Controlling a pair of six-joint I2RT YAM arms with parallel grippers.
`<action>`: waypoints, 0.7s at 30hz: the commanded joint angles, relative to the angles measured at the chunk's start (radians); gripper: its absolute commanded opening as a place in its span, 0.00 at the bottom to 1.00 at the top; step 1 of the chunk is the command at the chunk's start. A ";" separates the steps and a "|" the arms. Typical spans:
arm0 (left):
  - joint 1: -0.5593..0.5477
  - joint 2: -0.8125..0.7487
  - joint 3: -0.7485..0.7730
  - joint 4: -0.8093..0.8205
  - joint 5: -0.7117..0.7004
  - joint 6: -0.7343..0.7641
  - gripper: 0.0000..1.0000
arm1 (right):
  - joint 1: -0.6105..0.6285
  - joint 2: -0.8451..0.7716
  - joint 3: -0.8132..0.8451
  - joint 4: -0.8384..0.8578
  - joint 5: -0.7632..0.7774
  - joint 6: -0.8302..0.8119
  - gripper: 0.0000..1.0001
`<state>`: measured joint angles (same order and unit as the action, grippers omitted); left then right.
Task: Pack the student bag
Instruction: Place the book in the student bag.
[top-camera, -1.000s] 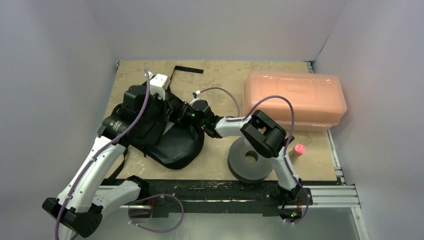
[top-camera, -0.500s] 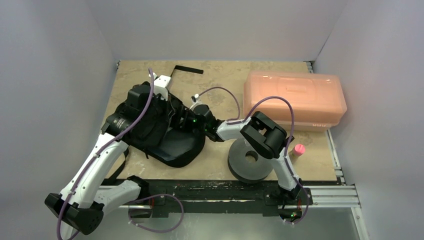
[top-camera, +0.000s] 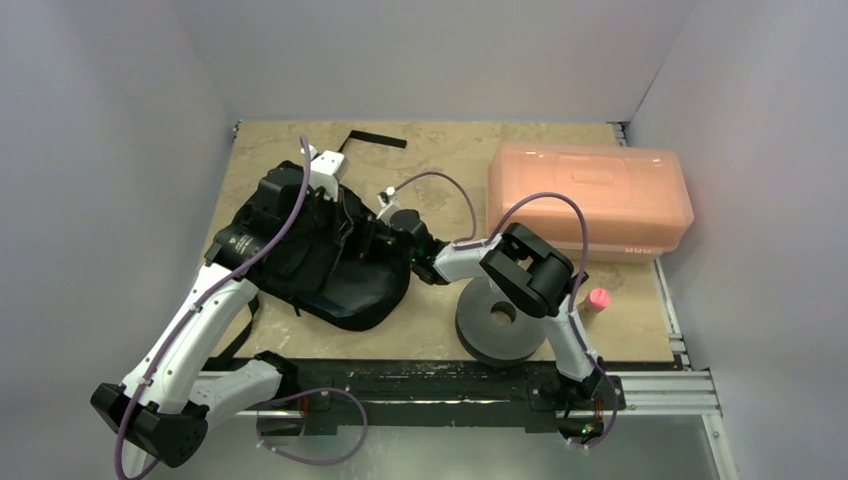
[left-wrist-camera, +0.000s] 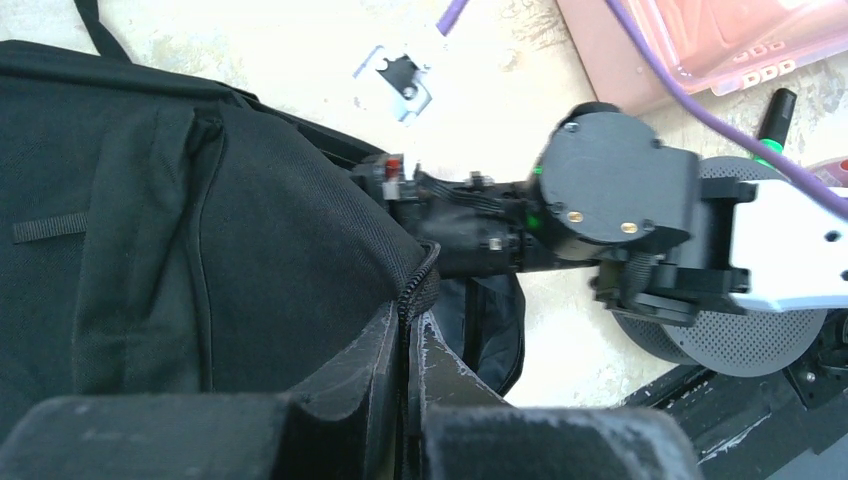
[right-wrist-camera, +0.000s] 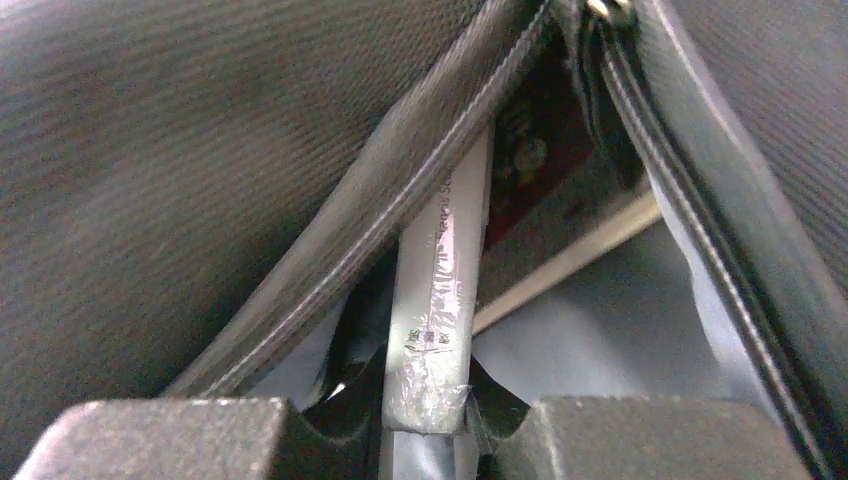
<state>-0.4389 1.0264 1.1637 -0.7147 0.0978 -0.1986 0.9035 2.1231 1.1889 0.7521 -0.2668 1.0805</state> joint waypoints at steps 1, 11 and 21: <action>-0.001 -0.006 0.005 0.064 0.037 0.002 0.00 | 0.019 0.076 0.182 0.120 -0.027 -0.051 0.00; -0.001 0.008 0.015 0.039 -0.007 0.007 0.00 | 0.020 -0.016 0.112 -0.012 0.025 -0.232 0.38; -0.001 0.017 0.018 0.025 -0.024 0.010 0.00 | 0.000 -0.354 -0.054 -0.517 0.095 -0.616 0.70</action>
<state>-0.4389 1.0477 1.1637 -0.7185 0.0734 -0.1978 0.9081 1.8984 1.1332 0.4213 -0.2249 0.6918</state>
